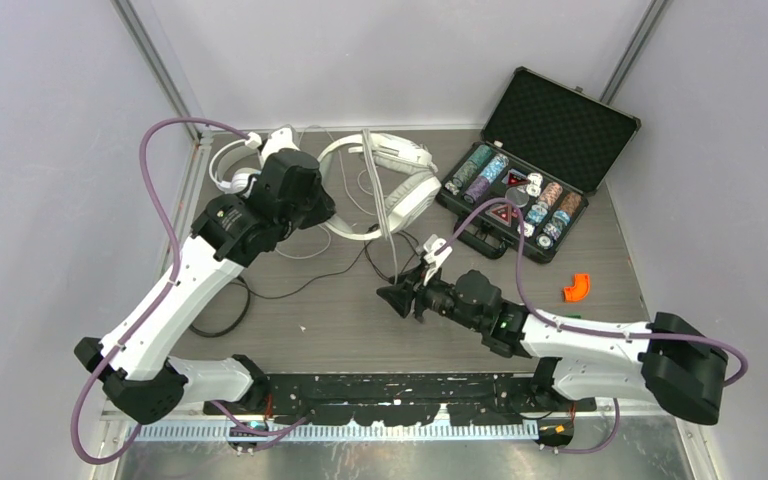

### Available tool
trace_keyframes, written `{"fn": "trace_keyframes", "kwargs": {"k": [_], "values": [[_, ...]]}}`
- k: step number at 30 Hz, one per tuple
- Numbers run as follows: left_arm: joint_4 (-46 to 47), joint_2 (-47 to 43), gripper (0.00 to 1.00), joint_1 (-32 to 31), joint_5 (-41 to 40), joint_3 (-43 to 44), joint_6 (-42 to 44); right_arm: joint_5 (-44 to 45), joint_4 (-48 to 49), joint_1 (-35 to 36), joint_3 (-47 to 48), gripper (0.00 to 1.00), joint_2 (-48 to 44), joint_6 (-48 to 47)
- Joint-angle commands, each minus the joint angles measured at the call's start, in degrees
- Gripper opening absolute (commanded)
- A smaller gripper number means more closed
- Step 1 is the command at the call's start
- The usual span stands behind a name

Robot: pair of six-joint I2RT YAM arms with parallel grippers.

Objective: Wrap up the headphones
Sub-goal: Wrap the headphones cable around the headphones.

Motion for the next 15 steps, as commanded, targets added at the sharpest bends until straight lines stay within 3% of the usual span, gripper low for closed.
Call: {"fn": "trace_keyframes", "kwargs": {"k": [1,15], "values": [[5.8,-0.8,0.0,0.1,0.9,4.4,-3.0,1.9,10.5,0.2,-2.3,0.48,2.8,-6.8],[5.6,-0.8,0.0,0.1,1.5,4.9,-3.5,5.4,30.1,0.3,-11.5,0.45,18.0,-2.1]]}}
